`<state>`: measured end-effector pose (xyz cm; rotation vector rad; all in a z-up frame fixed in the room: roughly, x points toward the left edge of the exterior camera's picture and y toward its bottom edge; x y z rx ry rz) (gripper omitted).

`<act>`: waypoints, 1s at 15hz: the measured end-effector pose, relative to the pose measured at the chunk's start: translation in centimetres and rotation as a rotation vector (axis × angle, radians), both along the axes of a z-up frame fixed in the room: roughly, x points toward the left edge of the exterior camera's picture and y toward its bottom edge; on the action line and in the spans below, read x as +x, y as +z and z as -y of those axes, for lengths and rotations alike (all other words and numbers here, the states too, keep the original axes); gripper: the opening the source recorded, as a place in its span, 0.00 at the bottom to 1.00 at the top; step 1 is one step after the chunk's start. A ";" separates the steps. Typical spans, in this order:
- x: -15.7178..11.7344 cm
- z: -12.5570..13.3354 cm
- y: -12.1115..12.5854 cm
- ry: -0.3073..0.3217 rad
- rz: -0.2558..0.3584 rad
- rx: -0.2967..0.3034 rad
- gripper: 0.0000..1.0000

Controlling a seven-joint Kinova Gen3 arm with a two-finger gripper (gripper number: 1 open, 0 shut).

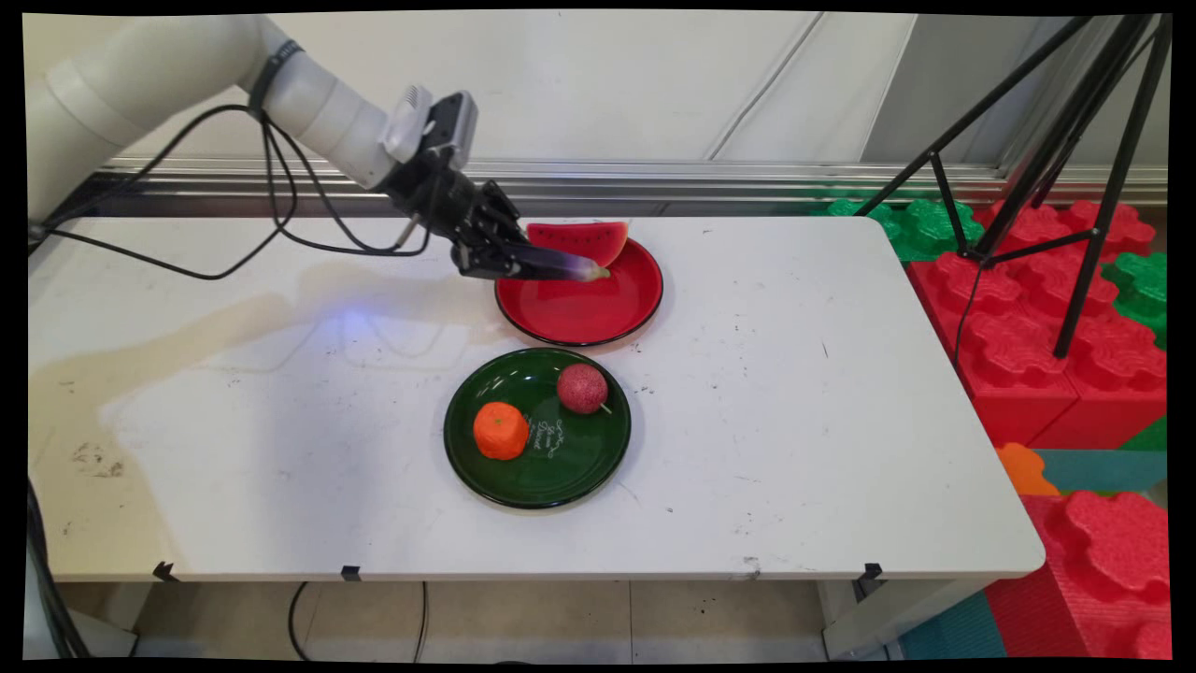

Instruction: Place the picked object on the table

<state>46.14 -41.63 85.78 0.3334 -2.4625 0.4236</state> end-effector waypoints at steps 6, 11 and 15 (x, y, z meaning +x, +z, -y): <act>2.4 -2.4 2.1 0.012 0.010 0.003 0.00; 4.8 -4.4 3.0 0.009 0.046 0.019 0.00; 7.0 -5.6 2.7 -0.015 0.098 0.036 0.00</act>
